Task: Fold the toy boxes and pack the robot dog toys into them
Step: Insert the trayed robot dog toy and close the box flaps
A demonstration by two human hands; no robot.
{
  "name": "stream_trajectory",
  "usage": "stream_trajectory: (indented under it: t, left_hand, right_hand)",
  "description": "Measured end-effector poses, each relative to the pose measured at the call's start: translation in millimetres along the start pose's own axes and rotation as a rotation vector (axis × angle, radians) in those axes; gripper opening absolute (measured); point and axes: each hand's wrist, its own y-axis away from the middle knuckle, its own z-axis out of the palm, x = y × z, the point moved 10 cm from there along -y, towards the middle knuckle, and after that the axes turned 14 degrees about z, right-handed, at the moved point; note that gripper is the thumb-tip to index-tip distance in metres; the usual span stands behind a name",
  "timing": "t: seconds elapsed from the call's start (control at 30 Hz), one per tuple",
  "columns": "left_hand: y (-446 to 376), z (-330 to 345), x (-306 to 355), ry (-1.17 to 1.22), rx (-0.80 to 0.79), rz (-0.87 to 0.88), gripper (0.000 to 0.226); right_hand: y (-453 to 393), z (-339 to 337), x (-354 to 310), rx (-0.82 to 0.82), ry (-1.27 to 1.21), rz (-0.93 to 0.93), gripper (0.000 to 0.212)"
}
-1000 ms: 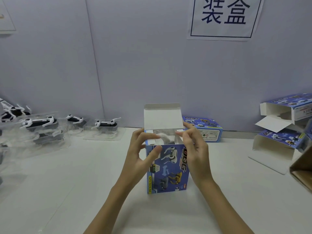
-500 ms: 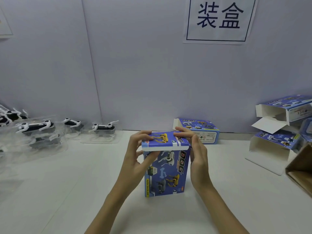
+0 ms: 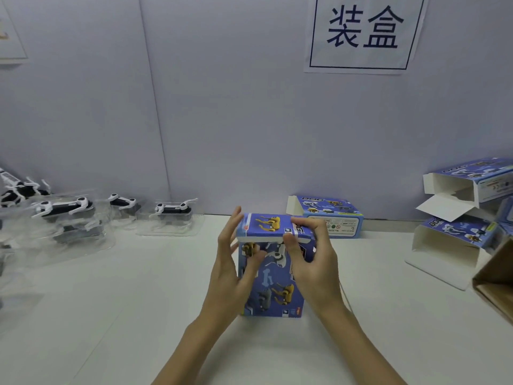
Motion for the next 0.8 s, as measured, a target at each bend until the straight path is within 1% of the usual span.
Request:
stream_trajectory:
  t: [0.03, 0.1, 0.13, 0.2, 0.27, 0.33, 0.4, 0.47, 0.57, 0.67, 0.8]
  left_hand:
    - [0.8, -1.8, 3.4, -0.095, 0.004, 0.05, 0.068]
    - [2.6, 2.3, 12.6, -0.354, -0.073, 0.192, 0.073]
    - [3.6, 6.5, 15.7, -0.454, -0.116, 0.24, 0.077]
    - [4.3, 11.1, 15.8, -0.546, -0.151, 0.248, 0.095]
    - [3.9, 10.1, 10.5, -0.578, -0.142, 0.199, 0.111]
    - [2.8, 2.9, 4.7, -0.603, -0.131, 0.183, 0.11]
    - [0.7, -5.1, -0.4, -0.586, -0.152, 0.211, 0.108]
    - [-1.3, -11.4, -3.6, -0.563, -0.187, 0.247, 0.112]
    - [-2.5, -15.8, -10.1, -0.617, -0.262, 0.277, 0.122]
    - [0.8, -12.5, -12.6, -0.675, -0.346, 0.348, 0.128]
    - [8.3, 0.4, -13.7, -0.711, -0.414, 0.414, 0.123]
  right_hand:
    - [1.1, -5.0, -1.0, 0.063, -0.025, -0.002, 0.04]
    - [2.5, -13.1, 3.2, 0.138, -0.153, 0.038, 0.039]
    - [2.1, -14.0, 8.9, 0.135, -0.219, 0.076, 0.034]
    - [2.2, -9.1, 20.2, 0.093, -0.28, 0.149, 0.032]
    - [5.2, 3.4, 27.5, 0.021, -0.275, 0.18, 0.037]
    - [9.4, 20.2, 31.0, -0.067, -0.247, 0.186, 0.042]
    - [11.3, 31.1, 30.6, -0.129, -0.212, 0.189, 0.052]
    - [10.3, 35.6, 30.2, -0.174, -0.152, 0.187, 0.059]
    - [12.0, 41.5, 33.0, -0.263, -0.039, 0.182, 0.051]
    - [13.0, 42.8, 38.4, -0.267, -0.044, 0.21, 0.047]
    - [6.5, 34.6, 43.6, -0.171, -0.065, 0.223, 0.038]
